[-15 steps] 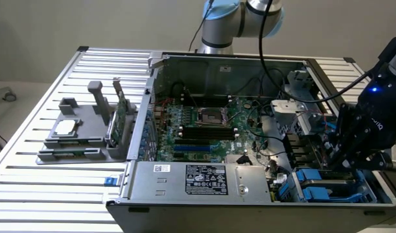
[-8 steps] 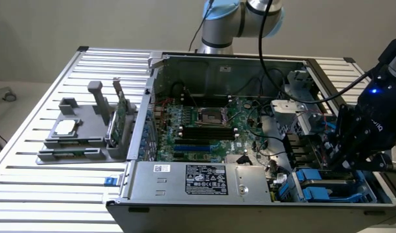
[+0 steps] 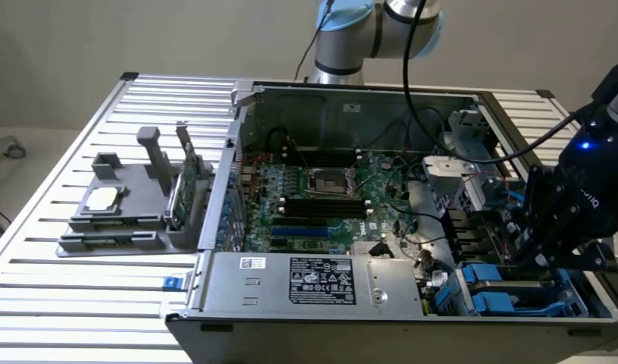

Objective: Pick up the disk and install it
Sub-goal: 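Insert the first disk wire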

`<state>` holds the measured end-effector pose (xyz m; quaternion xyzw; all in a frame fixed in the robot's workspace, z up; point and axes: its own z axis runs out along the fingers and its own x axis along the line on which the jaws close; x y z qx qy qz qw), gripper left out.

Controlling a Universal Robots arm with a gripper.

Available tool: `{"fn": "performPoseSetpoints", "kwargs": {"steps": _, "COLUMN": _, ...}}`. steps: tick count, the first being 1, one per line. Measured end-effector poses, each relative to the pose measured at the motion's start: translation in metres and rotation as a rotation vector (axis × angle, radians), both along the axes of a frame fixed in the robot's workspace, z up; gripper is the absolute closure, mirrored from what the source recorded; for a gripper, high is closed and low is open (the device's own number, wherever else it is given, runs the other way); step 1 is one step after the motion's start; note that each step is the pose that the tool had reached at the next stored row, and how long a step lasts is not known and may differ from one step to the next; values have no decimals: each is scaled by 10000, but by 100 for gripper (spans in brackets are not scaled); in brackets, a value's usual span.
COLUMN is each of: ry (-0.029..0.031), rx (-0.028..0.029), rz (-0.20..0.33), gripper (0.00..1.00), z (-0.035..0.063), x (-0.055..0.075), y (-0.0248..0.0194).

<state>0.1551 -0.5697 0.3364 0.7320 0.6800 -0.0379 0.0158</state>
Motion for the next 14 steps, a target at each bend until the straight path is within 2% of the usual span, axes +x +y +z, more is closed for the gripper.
{"fn": "performPoseSetpoints", "kwargs": {"steps": 14, "ry": 1, "rx": 0, "rz": 291, "gripper": 83, "z": -9, "x": -5, "y": -19}}
